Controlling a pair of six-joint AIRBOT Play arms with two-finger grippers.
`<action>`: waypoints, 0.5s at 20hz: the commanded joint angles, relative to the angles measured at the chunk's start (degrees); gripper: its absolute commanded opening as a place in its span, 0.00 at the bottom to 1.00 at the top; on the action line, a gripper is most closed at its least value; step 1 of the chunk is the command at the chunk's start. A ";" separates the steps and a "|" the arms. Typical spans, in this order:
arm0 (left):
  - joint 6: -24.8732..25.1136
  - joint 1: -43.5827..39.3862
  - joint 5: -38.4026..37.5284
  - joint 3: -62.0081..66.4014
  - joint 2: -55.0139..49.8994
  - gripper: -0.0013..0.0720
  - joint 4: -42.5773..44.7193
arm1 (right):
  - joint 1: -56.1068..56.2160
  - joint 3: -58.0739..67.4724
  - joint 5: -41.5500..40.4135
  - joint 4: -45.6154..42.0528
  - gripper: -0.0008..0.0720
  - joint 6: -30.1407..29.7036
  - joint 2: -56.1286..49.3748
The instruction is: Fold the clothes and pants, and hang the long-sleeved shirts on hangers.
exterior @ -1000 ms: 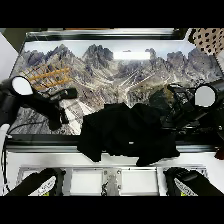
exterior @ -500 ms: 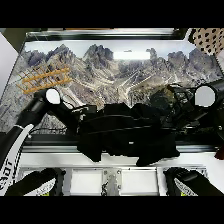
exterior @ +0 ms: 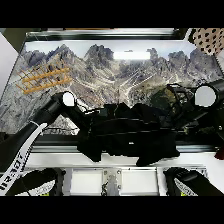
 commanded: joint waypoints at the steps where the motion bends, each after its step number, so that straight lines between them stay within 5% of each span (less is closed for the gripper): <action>1: 0.07 -1.09 1.11 -0.02 -1.29 0.03 -0.28 | 0.04 0.00 -0.33 3.26 0.03 -0.59 0.00; 10: 0.07 -1.20 4.31 -0.02 -1.70 0.03 -0.70 | -0.02 7.02 -0.85 -2.01 0.03 -2.58 -0.17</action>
